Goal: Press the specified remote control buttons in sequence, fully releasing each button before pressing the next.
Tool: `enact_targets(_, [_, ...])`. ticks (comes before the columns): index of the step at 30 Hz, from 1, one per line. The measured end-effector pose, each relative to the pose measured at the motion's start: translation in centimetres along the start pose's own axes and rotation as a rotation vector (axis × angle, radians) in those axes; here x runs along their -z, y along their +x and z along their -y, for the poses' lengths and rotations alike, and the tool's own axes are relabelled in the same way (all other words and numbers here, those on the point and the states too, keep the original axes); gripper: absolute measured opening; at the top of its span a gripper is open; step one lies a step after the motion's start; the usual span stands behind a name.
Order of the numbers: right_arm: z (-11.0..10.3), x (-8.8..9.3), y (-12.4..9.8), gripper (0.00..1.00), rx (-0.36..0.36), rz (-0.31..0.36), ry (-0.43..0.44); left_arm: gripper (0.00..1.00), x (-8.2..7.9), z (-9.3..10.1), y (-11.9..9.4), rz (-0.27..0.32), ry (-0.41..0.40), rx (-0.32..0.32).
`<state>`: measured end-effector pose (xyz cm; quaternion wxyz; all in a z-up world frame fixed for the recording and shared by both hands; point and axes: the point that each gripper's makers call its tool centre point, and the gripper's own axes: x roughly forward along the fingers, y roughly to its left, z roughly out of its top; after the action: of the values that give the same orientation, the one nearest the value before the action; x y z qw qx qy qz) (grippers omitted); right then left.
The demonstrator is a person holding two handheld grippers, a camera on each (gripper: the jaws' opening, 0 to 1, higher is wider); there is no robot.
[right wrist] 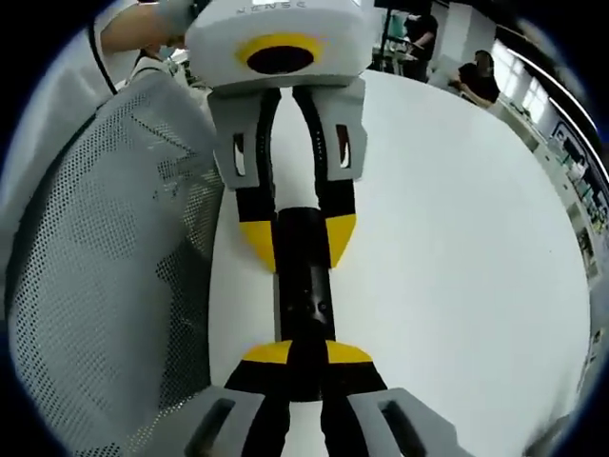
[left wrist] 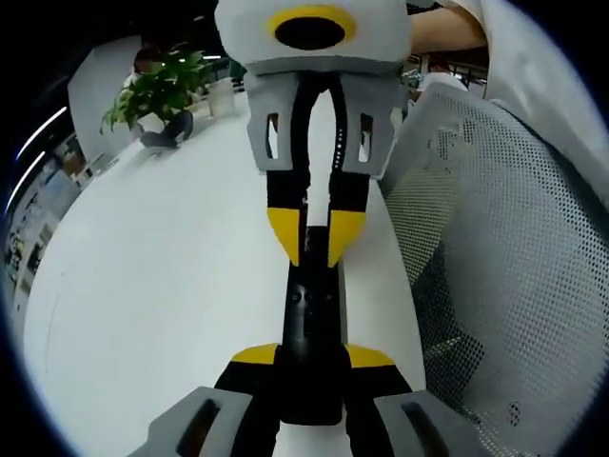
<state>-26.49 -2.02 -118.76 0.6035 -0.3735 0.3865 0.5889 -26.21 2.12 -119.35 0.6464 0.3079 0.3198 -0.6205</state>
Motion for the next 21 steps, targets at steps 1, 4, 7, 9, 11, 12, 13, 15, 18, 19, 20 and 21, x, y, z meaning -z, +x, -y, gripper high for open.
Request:
enact_targets(1, [-0.01, 0.05, -0.09, 0.07, 0.012, 0.008, 0.007, 0.22, 0.0, 0.0, 0.0, 0.001, 0.0, 0.0])
enact_targets(4, [0.16, -0.06, -0.16, 0.07, 0.046, 0.114, 0.073, 0.22, -0.01, -0.01, 0.0, 0.002, -0.002, 0.0])
enact_targets(7, [0.08, 0.1, -0.33, 0.08, 0.055, 0.16, 0.037, 0.22, -0.01, -0.03, 0.0, 0.004, -0.004, 0.0])
enact_targets(9, [0.2, 0.03, -0.36, 0.08, 0.038, 0.2, 0.056, 0.22, -0.02, -0.02, -0.01, 0.009, -0.006, -0.001])
enact_targets(11, [0.27, -0.09, -0.38, 0.07, 0.025, 0.211, 0.059, 0.22, -0.01, -0.02, -0.02, 0.011, -0.008, -0.002])
enact_targets(12, [0.19, -0.22, -0.32, 0.07, 0.022, 0.21, 0.054, 0.22, -0.01, -0.02, -0.02, 0.012, -0.008, -0.002])
enact_targets(13, [0.11, -0.39, -0.26, 0.07, 0.022, 0.188, 0.009, 0.22, -0.02, -0.02, -0.03, 0.012, -0.008, -0.002])
enact_targets(15, [-0.05, -0.49, -0.17, 0.07, 0.025, 0.141, -0.096, 0.22, 0.0, -0.01, -0.03, 0.013, -0.008, -0.002])
enact_targets(18, [-0.53, -0.58, 0.09, 0.05, 0.002, 0.049, -0.194, 0.22, -0.02, 0.01, -0.03, 0.015, -0.008, -0.001])
enact_targets(19, [-0.45, -0.59, 0.06, 0.04, 0.003, 0.042, -0.191, 0.22, -0.03, 0.02, -0.02, 0.017, -0.008, -0.001])
enact_targets(20, [-0.33, -0.62, 0.07, 0.04, -0.005, 0.034, -0.133, 0.22, -0.04, 0.02, -0.02, 0.017, -0.008, -0.001])
enact_targets(21, [-0.26, -0.61, 0.1, 0.04, -0.007, 0.037, -0.076, 0.22, -0.04, 0.03, -0.02, 0.017, -0.009, -0.002])
